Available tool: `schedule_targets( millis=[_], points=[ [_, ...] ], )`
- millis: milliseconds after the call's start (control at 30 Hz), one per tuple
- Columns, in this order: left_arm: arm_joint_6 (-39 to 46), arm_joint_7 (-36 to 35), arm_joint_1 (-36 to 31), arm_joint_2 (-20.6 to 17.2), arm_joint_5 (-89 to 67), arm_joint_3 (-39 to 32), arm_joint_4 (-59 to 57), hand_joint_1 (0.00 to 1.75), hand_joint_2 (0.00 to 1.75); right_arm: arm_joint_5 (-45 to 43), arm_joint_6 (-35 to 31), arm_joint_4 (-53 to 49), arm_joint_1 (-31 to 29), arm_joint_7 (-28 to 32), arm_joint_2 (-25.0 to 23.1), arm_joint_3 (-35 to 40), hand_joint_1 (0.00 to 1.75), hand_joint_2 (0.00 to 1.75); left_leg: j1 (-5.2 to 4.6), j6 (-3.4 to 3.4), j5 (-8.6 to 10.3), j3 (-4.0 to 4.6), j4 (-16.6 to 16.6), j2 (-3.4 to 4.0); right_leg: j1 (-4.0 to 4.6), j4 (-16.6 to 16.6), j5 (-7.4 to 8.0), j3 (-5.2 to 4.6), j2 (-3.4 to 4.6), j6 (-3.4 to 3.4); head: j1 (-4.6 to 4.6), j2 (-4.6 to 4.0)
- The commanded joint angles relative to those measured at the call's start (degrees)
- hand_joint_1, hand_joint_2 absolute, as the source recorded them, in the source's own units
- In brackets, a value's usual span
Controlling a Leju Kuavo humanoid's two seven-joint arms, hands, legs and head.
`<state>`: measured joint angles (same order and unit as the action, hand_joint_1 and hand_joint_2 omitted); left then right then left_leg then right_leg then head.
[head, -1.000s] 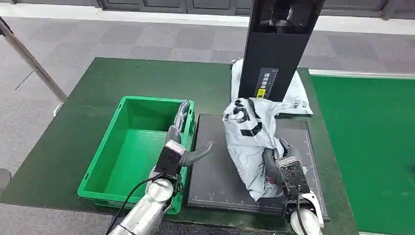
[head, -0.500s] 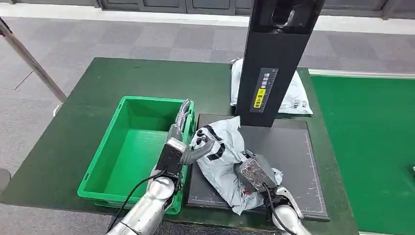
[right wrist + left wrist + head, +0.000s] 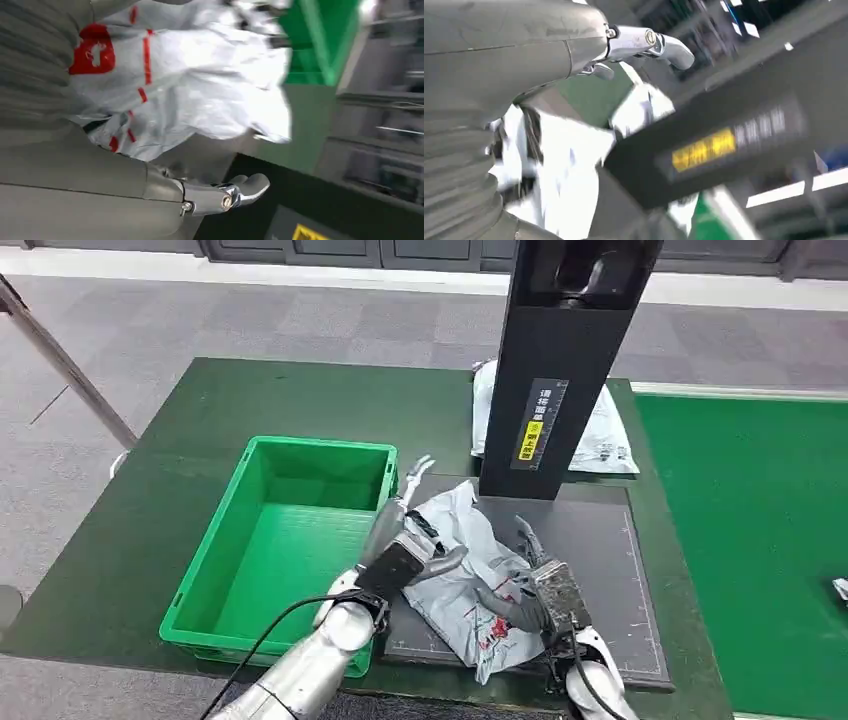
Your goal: Moved the parcel from conveyor to table for the left to box.
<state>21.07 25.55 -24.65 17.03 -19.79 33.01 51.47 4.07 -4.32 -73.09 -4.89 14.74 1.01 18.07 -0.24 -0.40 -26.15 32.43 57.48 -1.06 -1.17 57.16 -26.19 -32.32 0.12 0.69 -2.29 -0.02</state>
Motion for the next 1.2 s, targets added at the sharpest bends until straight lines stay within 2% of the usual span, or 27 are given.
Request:
schedule_targets(
  millis=[33,100,200,233,267,300,367,400,433,533,633,667,733,767,833,867,900,933,967,1067,1100,1133,1167,1200],
  points=[
    [-0.31,-2.01,-4.00,0.13,-8.03,9.17,-19.62,0.00,1.75,-11.88,2.24,0.30,-2.64,3.37,-0.60,-8.60,0.00,1.75,0.02,0.00,0.15,0.04,-0.09,0.02,0.03,-0.14,0.16,-0.02,-0.06,-0.03,-0.02,0.00],
    [-0.31,-2.01,-4.00,0.13,-8.03,9.17,-19.62,0.00,1.75,-11.88,2.24,0.30,-2.64,3.37,-0.60,-8.60,0.00,1.75,-0.04,0.10,0.19,0.02,-0.09,0.11,-0.02,-0.12,0.18,0.05,0.03,0.04,0.00,0.00],
    [-0.45,-1.95,-4.15,0.09,-8.02,9.05,-19.68,0.00,1.75,-11.90,2.26,0.40,-2.47,3.39,-0.73,-8.48,0.00,1.75,-0.07,0.11,0.24,0.50,-0.07,0.19,-0.04,-0.11,0.27,0.02,0.10,0.08,0.00,0.00],
    [-0.97,-2.03,-4.24,0.07,-8.29,9.27,-19.89,0.00,1.75,-12.40,2.01,0.35,-2.39,3.67,-0.98,-8.94,0.00,1.75,0.03,0.06,0.47,0.81,-0.24,0.35,0.06,-0.35,0.58,-0.30,0.19,0.01,0.00,0.00],
    [-2.56,-2.97,-4.25,0.32,-9.13,9.64,-20.89,0.00,1.75,-13.63,1.05,0.14,-2.28,4.50,-1.30,-10.38,0.00,1.75,-0.05,0.18,0.12,0.50,-0.15,0.23,-0.02,-0.20,0.33,0.00,0.14,0.08,-0.02,0.00],
    [-2.97,-4.23,-4.26,0.48,-10.90,10.67,-22.13,0.00,1.75,-14.10,0.40,0.02,-2.12,4.72,-1.18,-11.44,0.00,1.75,0.03,0.10,0.26,0.68,-0.24,0.34,0.05,-0.34,0.50,-0.16,0.20,0.03,0.00,0.00],
    [-4.28,-6.05,-4.15,1.06,-12.72,11.51,-25.01,0.00,1.75,-15.84,-0.03,-0.37,-1.33,4.89,-1.28,-14.14,0.00,1.75,-0.07,0.11,0.01,0.21,-0.06,0.11,-0.05,-0.09,0.14,0.31,0.02,0.07,0.00,0.00],
    [-3.79,-7.96,-4.35,1.18,-15.66,13.44,-26.51,0.00,1.75,-17.69,-0.09,-0.65,-0.71,4.89,-1.87,-16.34,0.00,1.75,-0.03,0.09,0.13,0.31,-0.18,0.14,-0.01,-0.23,0.26,0.20,0.01,0.04,-0.02,0.00],
    [-4.60,-8.60,-4.15,1.43,-16.13,13.48,-27.63,0.00,1.75,-18.10,0.02,-0.82,-0.13,4.92,-1.84,-17.48,0.00,1.75,-0.05,0.10,0.02,-0.17,-0.14,0.13,-0.02,-0.20,0.13,0.45,0.03,0.07,0.00,0.00],
    [-6.56,-13.28,-4.21,1.91,-20.25,15.68,-31.29,0.00,1.75,-18.98,0.49,-0.62,0.60,4.96,-2.38,-20.93,0.00,1.75,-0.05,0.06,-0.01,-0.70,-0.19,0.19,-0.02,-0.20,0.09,0.63,0.11,0.03,0.00,-0.02],
    [-9.59,-17.11,-3.84,1.98,-23.72,16.80,-33.33,0.00,1.75,-19.43,1.71,-0.23,0.71,4.83,-3.08,-23.65,0.00,1.75,0.04,-0.05,0.05,-0.59,-0.38,0.48,0.07,-0.43,0.27,0.47,0.42,-0.06,0.00,0.00],
    [-10.93,-17.62,-3.89,1.93,-24.49,17.31,-33.71,1.75,1.75,-19.53,2.05,-0.24,0.57,4.88,-3.14,-23.96,0.00,1.75,0.00,-0.10,-0.07,-0.34,-0.29,0.62,0.05,-0.26,0.23,0.39,0.60,-0.08,-0.02,0.00],
    [-14.78,-19.36,-3.88,1.60,-26.79,18.86,-34.43,1.75,1.75,-19.36,2.95,0.09,-0.06,4.69,-2.91,-23.98,0.00,1.75,0.01,-0.23,-0.42,-0.18,-0.14,0.73,0.15,-0.12,0.02,0.38,0.70,-0.18,-0.11,0.00],
    [-14.76,-19.37,-3.79,1.53,-26.86,18.85,-34.36,1.75,1.75,-19.36,2.96,0.13,-0.16,4.69,-2.94,-24.00,0.00,1.75,0.08,-0.27,-0.33,-0.02,-0.20,0.76,0.24,-0.23,0.12,0.23,0.70,-0.22,0.02,0.00],
    [-14.77,-19.36,-3.75,1.47,-26.92,18.81,-34.30,1.75,1.75,-19.36,2.97,0.20,-0.27,4.69,-3.00,-23.99,0.00,1.75,0.08,-0.20,-0.26,-0.19,-0.30,0.53,0.30,-0.29,-0.01,0.54,0.40,-0.20,0.00,0.00],
    [-14.95,-19.37,-3.78,1.47,-26.90,18.56,-34.19,1.75,1.75,-19.36,3.03,0.25,-0.31,4.66,-3.06,-23.98,0.00,1.75,0.12,-0.18,-0.28,-0.53,-0.28,0.51,0.27,-0.23,-0.11,0.67,0.39,-0.21,-0.02,-0.02],
    [-15.09,-19.41,-3.79,1.47,-26.80,18.31,-34.13,1.75,1.75,-19.37,3.14,0.21,-0.24,4.63,-3.07,-23.95,0.00,1.75,0.20,-0.18,-0.32,-0.33,-0.22,0.53,0.34,-0.24,-0.10,0.78,0.39,-0.21,0.00,0.00],
    [-13.99,-19.65,-3.63,1.29,-27.43,17.59,-33.55,1.75,1.75,-19.29,3.27,-0.34,0.12,4.63,-3.30,-24.07,0.00,1.75,0.21,-0.18,-0.15,-0.02,-0.32,0.59,0.35,-0.35,0.09,0.48,0.40,-0.21,-0.02,0.00],
    [-13.99,-19.65,-3.63,1.29,-27.43,17.59,-33.55,1.75,1.75,-19.29,3.27,-0.34,0.12,4.63,-3.30,-24.07,0.00,1.75,0.22,-0.12,-0.45,-0.29,-0.11,0.47,0.29,-0.12,-0.24,0.75,0.32,-0.16,0.00,0.00],
    [-6.18,-16.18,-3.58,0.80,-25.98,13.33,-31.63,1.75,1.75,-19.12,3.59,-2.11,1.58,4.46,-3.76,-23.94,0.00,1.75,0.23,-0.10,-0.45,-0.28,-0.19,0.53,0.27,-0.20,-0.19,0.71,0.37,-0.21,0.00,0.00],
    [-2.86,-14.87,-3.80,0.61,-24.87,11.41,-30.47,1.75,1.75,-19.11,3.76,-2.13,1.81,4.33,-3.83,-23.81,0.00,1.75,0.20,-0.07,-0.75,-0.69,0.02,0.43,0.24,0.01,-0.47,1.14,0.31,-0.19,0.00,0.00],
    [-0.85,-14.25,-3.95,0.57,-24.59,10.11,-29.90,1.75,1.75,-19.11,3.76,-2.46,2.13,4.33,-3.93,-23.81,0.00,1.75,0.23,-0.11,-0.73,-0.72,-0.09,0.53,0.27,-0.12,-0.40,1.14,0.40,-0.22,-0.02,0.00],
    [5.46,-10.76,-3.52,0.43,-22.81,7.14,-27.55,1.75,1.75,-19.32,3.64,-3.03,2.69,4.37,-4.12,-23.95,0.00,1.75,0.21,-0.12,-0.83,-0.87,0.03,0.52,0.23,0.00,-0.51,1.27,0.42,-0.18,0.00,0.00],
    [4.78,-10.75,-4.40,0.43,-22.75,6.93,-27.58,1.75,1.75,-19.33,3.64,-3.17,3.10,4.37,-4.14,-23.94,0.00,1.75,0.23,-0.15,-0.74,-0.57,-0.03,0.54,0.25,-0.04,-0.41,0.95,0.42,-0.22,0.00,0.00]
  ],
)
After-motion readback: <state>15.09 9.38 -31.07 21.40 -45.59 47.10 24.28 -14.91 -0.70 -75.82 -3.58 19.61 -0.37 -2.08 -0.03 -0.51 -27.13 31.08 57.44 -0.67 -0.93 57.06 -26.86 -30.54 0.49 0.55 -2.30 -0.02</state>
